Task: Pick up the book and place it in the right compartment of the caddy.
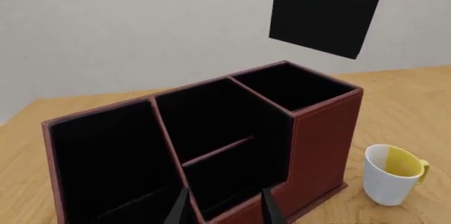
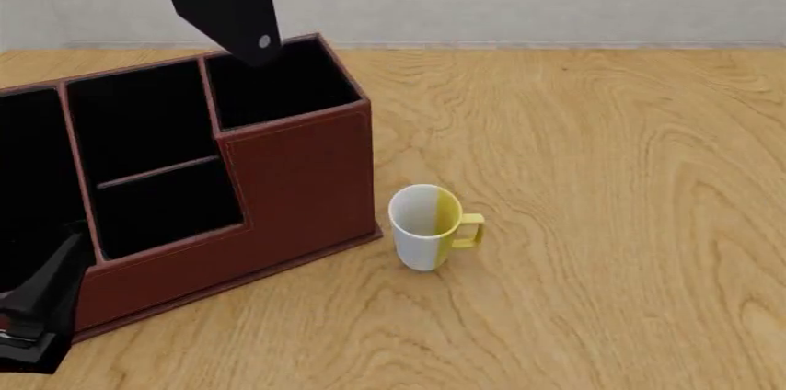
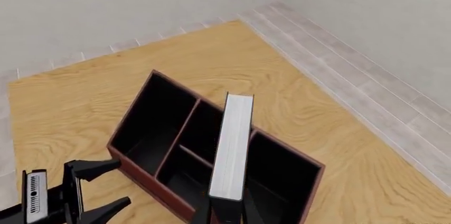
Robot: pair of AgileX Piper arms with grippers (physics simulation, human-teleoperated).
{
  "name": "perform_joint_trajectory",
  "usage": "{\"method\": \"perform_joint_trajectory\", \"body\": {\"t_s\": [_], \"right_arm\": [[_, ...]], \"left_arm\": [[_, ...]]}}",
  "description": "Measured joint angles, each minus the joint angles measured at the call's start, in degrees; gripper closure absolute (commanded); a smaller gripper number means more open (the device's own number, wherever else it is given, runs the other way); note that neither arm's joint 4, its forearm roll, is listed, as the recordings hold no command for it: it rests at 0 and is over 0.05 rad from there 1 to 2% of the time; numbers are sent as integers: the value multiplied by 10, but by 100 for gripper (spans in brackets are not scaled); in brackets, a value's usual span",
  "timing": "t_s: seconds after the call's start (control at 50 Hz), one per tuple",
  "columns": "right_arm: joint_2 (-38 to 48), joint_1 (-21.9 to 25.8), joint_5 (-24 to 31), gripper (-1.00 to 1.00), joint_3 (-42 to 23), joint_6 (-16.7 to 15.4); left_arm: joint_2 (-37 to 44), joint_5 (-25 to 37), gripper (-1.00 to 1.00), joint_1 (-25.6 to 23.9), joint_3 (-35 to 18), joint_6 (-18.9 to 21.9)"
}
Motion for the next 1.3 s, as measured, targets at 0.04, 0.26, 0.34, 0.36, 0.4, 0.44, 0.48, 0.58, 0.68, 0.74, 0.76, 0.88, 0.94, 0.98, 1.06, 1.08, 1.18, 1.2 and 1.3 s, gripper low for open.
{"method": "perform_joint_trajectory", "body": {"t_s": [0.04, 0.26, 0.34, 0.36, 0.4, 0.44, 0.48, 0.58, 0.68, 0.74, 0.76, 0.88, 0.94, 0.98, 1.06, 1.08, 1.18, 1.2, 1.3], "right_arm": [[5, -3, -2, 100, -2, 0], [34, -19, -16, 100, -10, -1], [42, -24, -21, 100, -11, -1], [44, -25, -22, 100, -11, -1], [47, -28, -24, 100, -11, 0], [51, -30, -26, 100, -11, 0], [54, -33, -28, 100, -11, 0], [63, -40, -34, 100, -11, 0], [70, -46, -40, 100, -9, 0], [75, -49, -43, 100, -8, 0], [76, -50, -44, 100, -8, 0], [84, -54, -49, 100, -6, 0], [87, -56, -53, 100, -4, 1], [89, -57, -55, 100, -2, 2], [91, -58, -59, 100, 2, 3], [91, -58, -61, 100, 3, 3], [92, -60, -66, 100, 10, 4], [92, -60, -67, 100, 11, 4], [92, -61, -72, 100, 18, 6]], "left_arm": [[0, 1, -100, 1, 0, 0], [0, 5, -100, 8, 2, 2], [0, 7, -100, 10, 2, 3], [0, 7, -100, 10, 2, 3], [0, 8, -100, 11, 2, 3], [0, 9, -100, 11, 2, 3], [0, 10, -100, 12, 2, 3], [0, 12, -100, 13, 2, 3], [0, 14, -100, 14, 2, 4], [0, 15, -100, 14, 2, 4], [0, 15, -100, 15, 2, 4], [0, 17, -100, 16, 3, 3], [0, 18, -100, 17, 3, 3], [0, 18, -100, 17, 3, 3], [0, 19, -100, 18, 3, 3], [0, 20, -100, 18, 3, 3], [0, 21, -100, 18, 3, 3], [0, 21, -100, 18, 3, 3], [0, 22, -100, 17, 3, 3]]}}
